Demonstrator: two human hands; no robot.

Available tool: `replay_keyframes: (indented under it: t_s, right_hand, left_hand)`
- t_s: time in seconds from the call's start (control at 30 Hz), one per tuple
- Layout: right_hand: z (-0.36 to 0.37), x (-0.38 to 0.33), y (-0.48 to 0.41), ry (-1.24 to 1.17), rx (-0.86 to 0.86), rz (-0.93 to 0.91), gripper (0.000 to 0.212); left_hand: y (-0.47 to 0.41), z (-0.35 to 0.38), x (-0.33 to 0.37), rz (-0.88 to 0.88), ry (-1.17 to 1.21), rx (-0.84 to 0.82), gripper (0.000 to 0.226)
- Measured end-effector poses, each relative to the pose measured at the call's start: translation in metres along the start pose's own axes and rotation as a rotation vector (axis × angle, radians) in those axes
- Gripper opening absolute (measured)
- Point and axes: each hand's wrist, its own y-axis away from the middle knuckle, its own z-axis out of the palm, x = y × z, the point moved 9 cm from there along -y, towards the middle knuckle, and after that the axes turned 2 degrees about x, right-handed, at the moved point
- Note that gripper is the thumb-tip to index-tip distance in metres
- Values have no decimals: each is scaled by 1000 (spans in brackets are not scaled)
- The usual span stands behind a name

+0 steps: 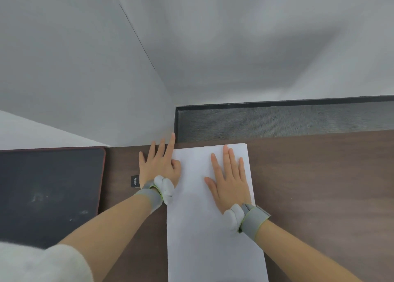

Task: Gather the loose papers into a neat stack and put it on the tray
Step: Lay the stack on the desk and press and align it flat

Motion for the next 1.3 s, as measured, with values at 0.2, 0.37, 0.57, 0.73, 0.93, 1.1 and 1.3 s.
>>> replay_keyframes:
  t_s: [0.2,0.37,0.57,0.73,0.93,1.1,1.3]
  right_hand:
    - [-13,5,0,3,63,54,62]
    - [-38,2,-6,-54,178,87,45]
    - [-36,-41,-34,-300,171,111,41]
    - [-15,-82,-49,-456,112,181,41]
    - [-1,-82,-51,-455,81,206,40]
    - [-15,-85,-52,-448,150,243,40]
    - [-22,-106,-57,-293,140,159,46]
  left_hand:
    - [0,-1,0,-5,50,8,63]
    - [1,-4,0,11,81,32,59]
    - [0,-10,0,33,148,78,57]
    - [-5,-11,-4,26,380,57,64]
    - [1,-25,-11,39,578,172,55]
    - [3,-39,-28,16,743,173,52]
    - [4,-36,-52,43,383,116,51]
